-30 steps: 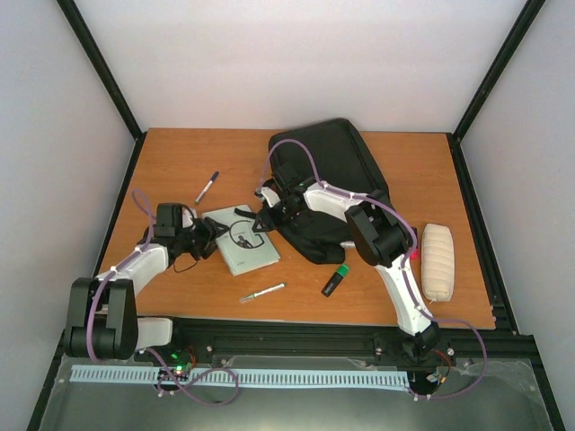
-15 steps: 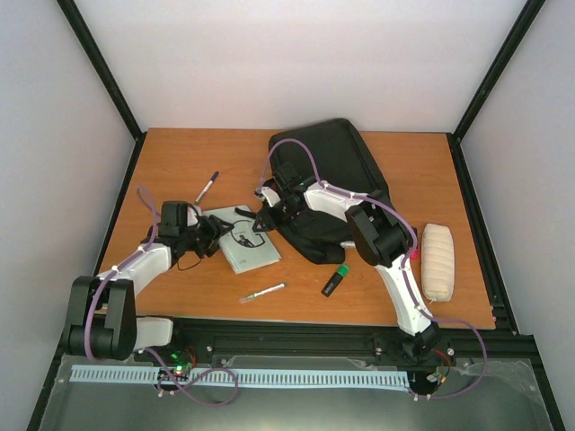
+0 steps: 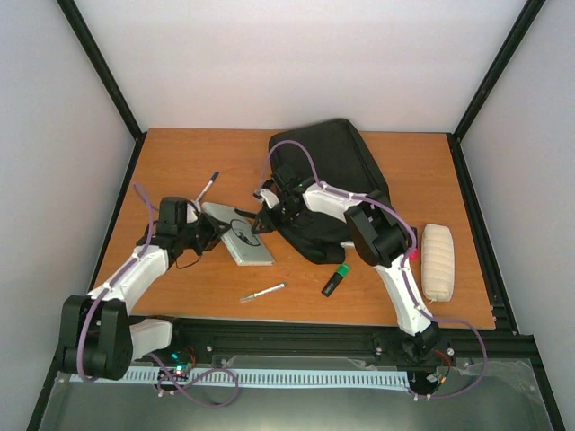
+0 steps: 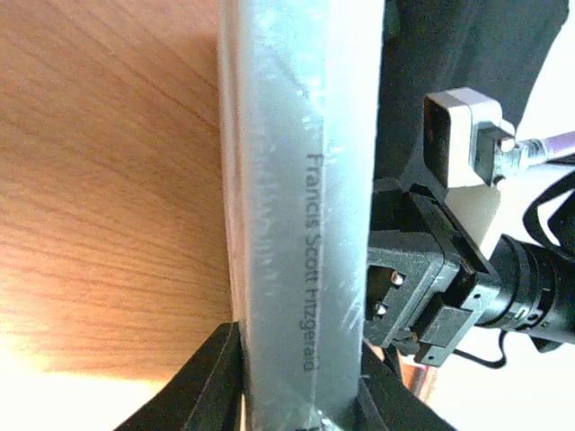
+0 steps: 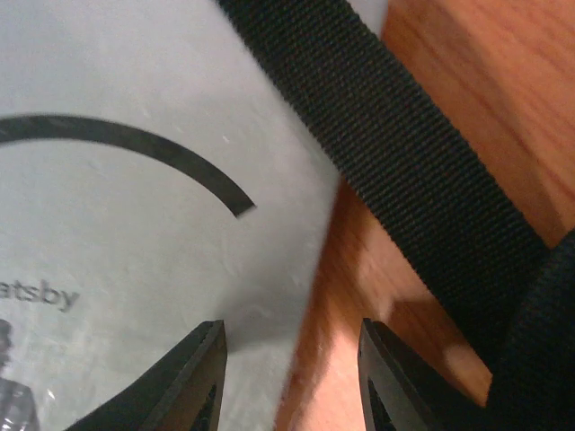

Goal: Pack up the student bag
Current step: Pick up the book from the center of the board.

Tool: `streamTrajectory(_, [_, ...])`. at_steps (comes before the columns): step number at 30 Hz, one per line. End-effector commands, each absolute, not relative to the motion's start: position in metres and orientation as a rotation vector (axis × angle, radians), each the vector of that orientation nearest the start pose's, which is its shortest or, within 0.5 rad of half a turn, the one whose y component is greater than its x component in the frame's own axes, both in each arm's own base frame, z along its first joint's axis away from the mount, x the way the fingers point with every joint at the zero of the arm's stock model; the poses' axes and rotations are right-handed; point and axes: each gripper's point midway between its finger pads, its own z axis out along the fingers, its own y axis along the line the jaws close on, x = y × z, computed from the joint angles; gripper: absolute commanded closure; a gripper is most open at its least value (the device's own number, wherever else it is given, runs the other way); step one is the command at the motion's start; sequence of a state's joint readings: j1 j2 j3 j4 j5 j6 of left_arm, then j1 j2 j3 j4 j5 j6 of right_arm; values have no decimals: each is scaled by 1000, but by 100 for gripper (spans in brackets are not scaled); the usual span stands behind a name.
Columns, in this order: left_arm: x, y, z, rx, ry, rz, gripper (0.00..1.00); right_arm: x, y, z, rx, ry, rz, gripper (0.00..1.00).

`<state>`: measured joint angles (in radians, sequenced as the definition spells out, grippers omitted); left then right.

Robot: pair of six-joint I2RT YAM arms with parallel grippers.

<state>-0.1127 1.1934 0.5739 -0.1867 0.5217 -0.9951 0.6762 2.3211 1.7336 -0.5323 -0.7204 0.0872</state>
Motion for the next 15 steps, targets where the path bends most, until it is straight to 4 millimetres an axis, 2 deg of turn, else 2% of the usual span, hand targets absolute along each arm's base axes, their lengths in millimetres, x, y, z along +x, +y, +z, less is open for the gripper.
streamTrajectory(1, [315,-132,174,-632,2274,-1186,80,300,415,4,-1100,2708,1135,59])
streamTrajectory(4, [307,-131,178,-624,2291,-1172,84,306,417,25,-1113,2657,1121,58])
streamTrajectory(8, [296,-129,192,-580,2313,-1136,93,320,411,71,-1109,2558,1081,55])
streamTrajectory(10, [289,-127,203,-535,2320,-1108,98,326,404,99,-1098,2499,1070,54])
streamTrajectory(15, [273,-127,231,-438,2312,-1098,99,340,366,175,-1045,2329,1033,45])
